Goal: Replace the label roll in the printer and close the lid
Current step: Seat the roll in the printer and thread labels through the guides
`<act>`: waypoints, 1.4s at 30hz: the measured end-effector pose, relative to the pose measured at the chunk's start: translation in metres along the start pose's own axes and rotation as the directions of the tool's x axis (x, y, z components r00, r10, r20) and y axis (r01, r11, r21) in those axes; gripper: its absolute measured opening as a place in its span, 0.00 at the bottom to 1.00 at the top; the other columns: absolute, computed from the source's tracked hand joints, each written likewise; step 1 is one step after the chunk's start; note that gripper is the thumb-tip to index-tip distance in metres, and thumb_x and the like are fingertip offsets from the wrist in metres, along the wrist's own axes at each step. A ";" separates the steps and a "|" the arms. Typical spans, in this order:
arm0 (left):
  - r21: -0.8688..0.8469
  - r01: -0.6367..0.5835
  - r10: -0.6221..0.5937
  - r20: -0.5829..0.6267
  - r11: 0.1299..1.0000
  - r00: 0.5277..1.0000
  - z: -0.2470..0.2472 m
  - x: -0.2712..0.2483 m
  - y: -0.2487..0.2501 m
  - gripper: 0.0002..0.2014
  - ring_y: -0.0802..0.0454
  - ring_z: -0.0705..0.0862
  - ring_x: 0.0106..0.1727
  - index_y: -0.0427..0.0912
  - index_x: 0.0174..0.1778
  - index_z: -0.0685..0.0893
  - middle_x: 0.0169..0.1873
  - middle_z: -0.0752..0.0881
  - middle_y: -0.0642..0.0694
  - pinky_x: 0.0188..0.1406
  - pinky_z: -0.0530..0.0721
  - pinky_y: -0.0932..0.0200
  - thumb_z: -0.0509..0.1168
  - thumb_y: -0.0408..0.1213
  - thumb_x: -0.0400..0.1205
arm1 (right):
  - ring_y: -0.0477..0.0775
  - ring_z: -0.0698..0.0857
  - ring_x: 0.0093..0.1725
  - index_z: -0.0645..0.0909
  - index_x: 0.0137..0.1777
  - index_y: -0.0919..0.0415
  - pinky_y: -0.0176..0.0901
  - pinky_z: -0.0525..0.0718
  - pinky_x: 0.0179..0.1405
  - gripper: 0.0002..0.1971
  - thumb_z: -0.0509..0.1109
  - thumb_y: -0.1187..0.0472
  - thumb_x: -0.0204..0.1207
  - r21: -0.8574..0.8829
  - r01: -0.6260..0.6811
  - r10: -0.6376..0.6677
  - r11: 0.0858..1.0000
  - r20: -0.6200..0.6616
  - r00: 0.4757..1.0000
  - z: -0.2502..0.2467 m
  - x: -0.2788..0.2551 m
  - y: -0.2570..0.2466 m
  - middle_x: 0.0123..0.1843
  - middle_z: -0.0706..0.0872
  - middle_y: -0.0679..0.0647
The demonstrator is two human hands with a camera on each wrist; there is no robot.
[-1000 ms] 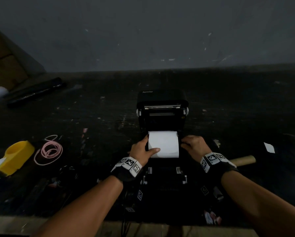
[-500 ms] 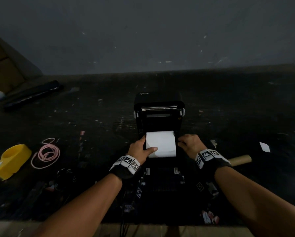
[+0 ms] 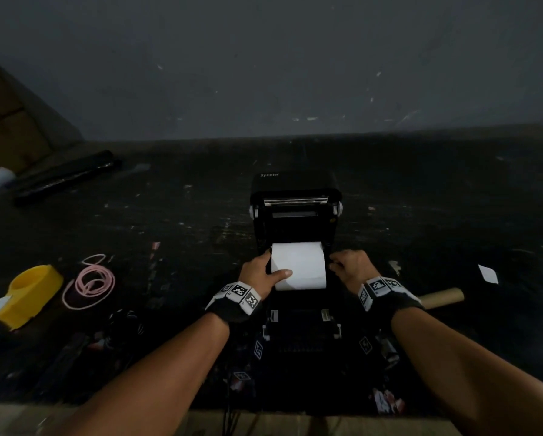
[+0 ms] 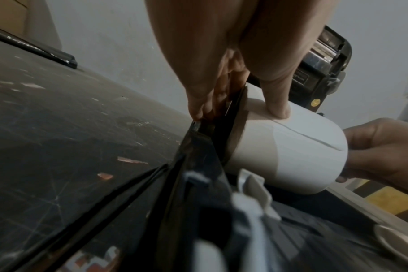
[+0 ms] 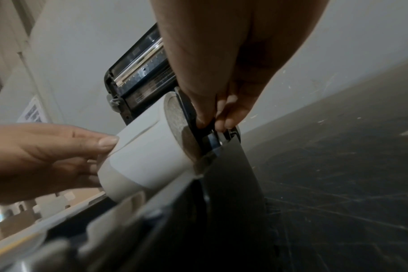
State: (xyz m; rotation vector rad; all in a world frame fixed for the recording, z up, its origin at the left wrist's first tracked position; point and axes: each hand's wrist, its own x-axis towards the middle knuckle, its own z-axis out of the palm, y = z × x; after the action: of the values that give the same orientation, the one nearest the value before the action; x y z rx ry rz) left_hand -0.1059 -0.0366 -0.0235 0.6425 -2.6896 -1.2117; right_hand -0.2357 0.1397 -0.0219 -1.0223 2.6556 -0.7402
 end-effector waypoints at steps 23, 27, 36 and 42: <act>0.033 -0.009 0.009 -0.027 0.999 1.000 0.002 -0.004 0.001 0.33 0.43 0.79 0.69 0.42 0.76 0.70 0.68 0.82 0.41 0.66 0.74 0.60 0.71 0.46 0.76 | 0.62 0.84 0.55 0.85 0.52 0.67 0.44 0.75 0.56 0.11 0.65 0.62 0.76 -0.053 0.041 -0.041 0.998 0.001 0.999 0.004 -0.003 0.004 0.54 0.87 0.65; 0.032 -0.007 0.008 -0.024 0.999 1.000 0.001 -0.003 0.003 0.31 0.44 0.80 0.68 0.42 0.75 0.71 0.67 0.82 0.41 0.64 0.74 0.62 0.70 0.45 0.76 | 0.62 0.84 0.56 0.84 0.53 0.67 0.43 0.75 0.57 0.11 0.64 0.63 0.77 -0.025 0.024 -0.024 0.999 -0.016 1.000 0.004 -0.004 0.004 0.55 0.87 0.64; 0.032 0.007 -0.007 0.000 0.999 1.000 -0.002 0.000 0.001 0.33 0.44 0.79 0.69 0.43 0.76 0.70 0.68 0.81 0.42 0.65 0.73 0.62 0.71 0.46 0.76 | 0.61 0.86 0.51 0.84 0.47 0.62 0.48 0.81 0.54 0.08 0.64 0.60 0.76 -0.004 -0.003 0.003 1.000 0.039 0.999 0.005 0.002 0.003 0.51 0.88 0.62; 0.036 0.004 -0.005 0.007 0.999 1.000 -0.001 -0.001 -0.001 0.34 0.44 0.78 0.70 0.43 0.77 0.68 0.69 0.80 0.41 0.68 0.73 0.59 0.71 0.46 0.76 | 0.61 0.85 0.53 0.84 0.51 0.64 0.46 0.79 0.56 0.10 0.64 0.62 0.77 -0.043 0.003 -0.001 0.999 0.051 0.999 0.003 0.002 0.000 0.54 0.88 0.63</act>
State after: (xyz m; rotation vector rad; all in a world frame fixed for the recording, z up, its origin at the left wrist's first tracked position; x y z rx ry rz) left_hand -0.1043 -0.0379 -0.0238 0.6508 -2.7231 -1.1706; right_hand -0.2363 0.1368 -0.0243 -1.0408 2.6380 -0.6518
